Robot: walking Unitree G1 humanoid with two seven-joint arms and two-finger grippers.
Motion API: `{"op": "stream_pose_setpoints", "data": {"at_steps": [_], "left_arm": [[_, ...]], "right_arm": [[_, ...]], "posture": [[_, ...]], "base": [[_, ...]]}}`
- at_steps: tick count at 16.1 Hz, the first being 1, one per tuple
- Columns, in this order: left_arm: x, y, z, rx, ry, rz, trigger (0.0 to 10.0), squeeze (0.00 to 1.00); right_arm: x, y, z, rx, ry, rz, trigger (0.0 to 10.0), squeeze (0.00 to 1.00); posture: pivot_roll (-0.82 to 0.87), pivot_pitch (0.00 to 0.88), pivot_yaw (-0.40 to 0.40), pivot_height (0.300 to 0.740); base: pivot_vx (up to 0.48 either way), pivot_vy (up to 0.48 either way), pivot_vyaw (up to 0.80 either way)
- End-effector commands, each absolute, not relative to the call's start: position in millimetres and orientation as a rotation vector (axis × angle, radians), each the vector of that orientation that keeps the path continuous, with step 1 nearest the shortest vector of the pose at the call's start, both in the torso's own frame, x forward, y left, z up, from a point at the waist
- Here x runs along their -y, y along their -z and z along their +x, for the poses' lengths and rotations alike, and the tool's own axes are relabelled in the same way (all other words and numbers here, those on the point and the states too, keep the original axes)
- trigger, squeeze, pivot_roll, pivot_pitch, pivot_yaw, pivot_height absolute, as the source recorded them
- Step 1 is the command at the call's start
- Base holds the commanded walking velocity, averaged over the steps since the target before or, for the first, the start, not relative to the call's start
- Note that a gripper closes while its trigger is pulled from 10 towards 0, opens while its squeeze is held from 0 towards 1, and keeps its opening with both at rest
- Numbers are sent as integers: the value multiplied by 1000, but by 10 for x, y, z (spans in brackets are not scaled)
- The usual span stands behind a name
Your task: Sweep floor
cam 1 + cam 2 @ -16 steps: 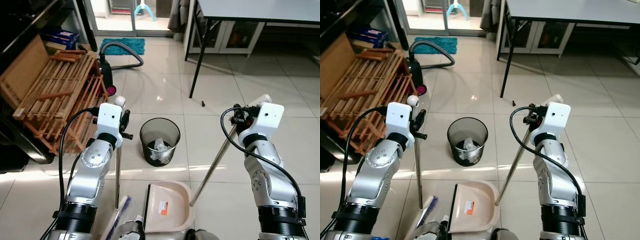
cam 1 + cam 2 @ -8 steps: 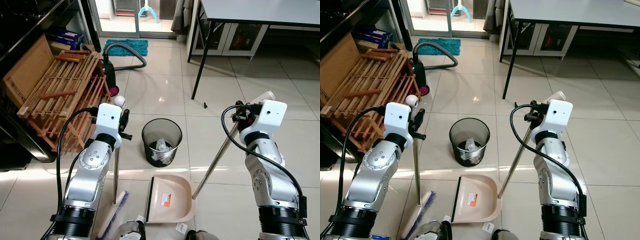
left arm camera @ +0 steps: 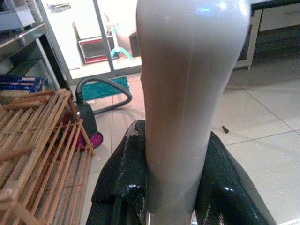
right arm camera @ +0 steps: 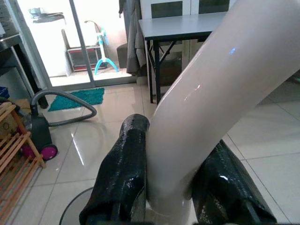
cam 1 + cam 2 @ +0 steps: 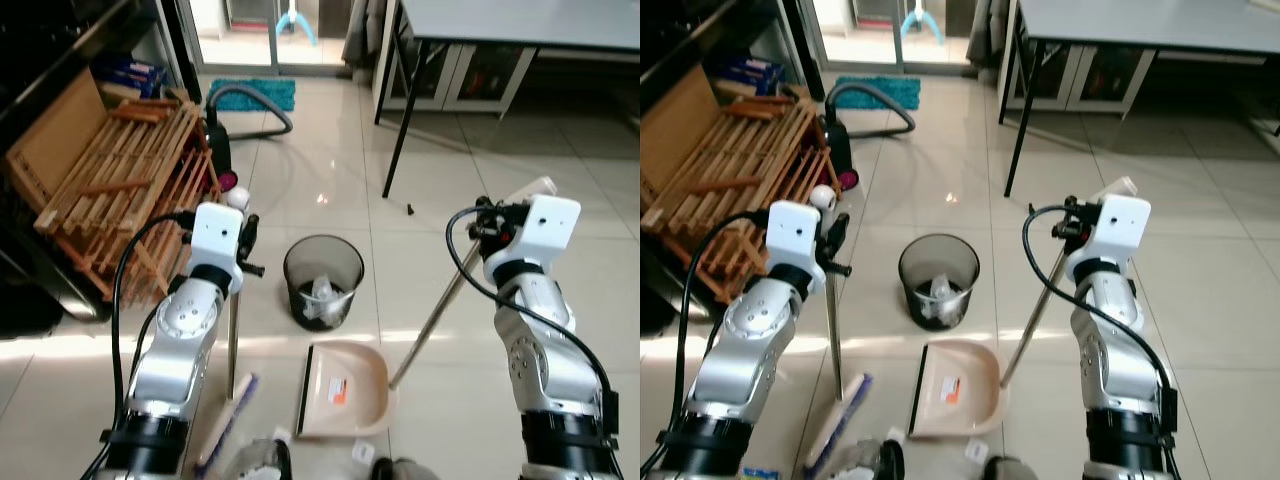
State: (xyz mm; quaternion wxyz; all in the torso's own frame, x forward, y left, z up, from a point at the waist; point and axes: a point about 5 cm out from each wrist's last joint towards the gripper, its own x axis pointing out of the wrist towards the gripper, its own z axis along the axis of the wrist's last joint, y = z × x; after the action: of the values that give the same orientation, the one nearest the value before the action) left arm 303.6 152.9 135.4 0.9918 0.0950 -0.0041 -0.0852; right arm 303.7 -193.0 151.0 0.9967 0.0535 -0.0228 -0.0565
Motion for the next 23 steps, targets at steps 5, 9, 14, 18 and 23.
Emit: {"op": "stream_pose_setpoints", "data": {"at_steps": [5,9,14,18,23], "left_arm": [[-1524,-1421,3038,37,168,204,10000,0],[-1532,-1436,3046,44,160,206,10000,0],[-1551,-1478,3075,59,142,214,10000,0],[-1543,-1450,3069,41,137,233,10000,0],[-1537,-1453,3060,50,116,238,10000,0]], "right_arm": [[1983,-1612,3026,91,135,92,10000,0],[1984,-1626,3035,97,135,90,10000,0],[2017,-1667,3029,127,181,75,10000,0],[1963,-1643,3012,119,171,84,10000,0],[1953,-1654,3011,125,168,87,10000,0]], "posture": [[-15,41,17,740],[-15,38,15,740],[-17,33,15,740],[-15,37,5,740],[-14,51,-2,740]], "base": [[-359,0,0],[-319,0,0],[0,0,0],[0,0,0],[0,-247,0]]}}
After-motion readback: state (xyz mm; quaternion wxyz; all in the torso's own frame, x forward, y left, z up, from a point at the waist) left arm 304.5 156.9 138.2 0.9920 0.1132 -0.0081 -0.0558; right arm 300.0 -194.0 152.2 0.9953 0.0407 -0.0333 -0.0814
